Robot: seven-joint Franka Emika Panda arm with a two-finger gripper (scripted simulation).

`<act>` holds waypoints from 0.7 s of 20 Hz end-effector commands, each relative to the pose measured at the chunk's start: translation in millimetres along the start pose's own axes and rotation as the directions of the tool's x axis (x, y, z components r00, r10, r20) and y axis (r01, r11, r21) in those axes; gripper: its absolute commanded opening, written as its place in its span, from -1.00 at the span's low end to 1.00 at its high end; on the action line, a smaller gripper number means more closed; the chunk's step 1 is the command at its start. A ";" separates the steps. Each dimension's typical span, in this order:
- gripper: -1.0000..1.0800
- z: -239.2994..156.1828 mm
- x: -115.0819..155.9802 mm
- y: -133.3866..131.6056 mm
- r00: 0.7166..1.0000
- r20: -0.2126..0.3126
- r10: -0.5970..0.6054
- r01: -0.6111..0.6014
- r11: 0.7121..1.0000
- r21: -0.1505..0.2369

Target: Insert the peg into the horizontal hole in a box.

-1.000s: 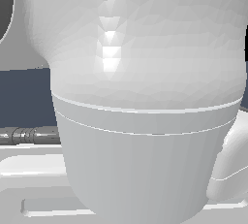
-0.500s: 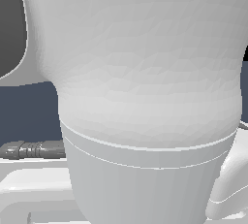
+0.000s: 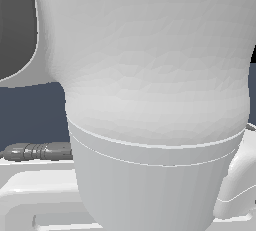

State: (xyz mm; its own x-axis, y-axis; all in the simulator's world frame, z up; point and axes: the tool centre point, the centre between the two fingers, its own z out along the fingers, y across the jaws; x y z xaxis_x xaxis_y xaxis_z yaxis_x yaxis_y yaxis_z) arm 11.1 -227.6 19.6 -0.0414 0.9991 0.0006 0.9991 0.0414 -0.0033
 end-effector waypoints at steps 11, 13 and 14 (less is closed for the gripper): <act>-1.00 -51.3 76.3 58.7 0.991 0.003 -0.137 0.137 0.991 -0.003; -1.00 -64.2 97.1 72.1 0.985 0.003 -0.172 0.172 0.985 -0.003; -1.00 -70.3 107.3 78.3 0.982 0.003 -0.189 0.189 0.982 -0.003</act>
State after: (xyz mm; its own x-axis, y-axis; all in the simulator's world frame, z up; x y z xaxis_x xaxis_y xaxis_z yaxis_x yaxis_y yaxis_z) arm 75.2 -133.6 78.1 -0.2030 0.9792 -0.0004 0.9792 0.2030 -0.0037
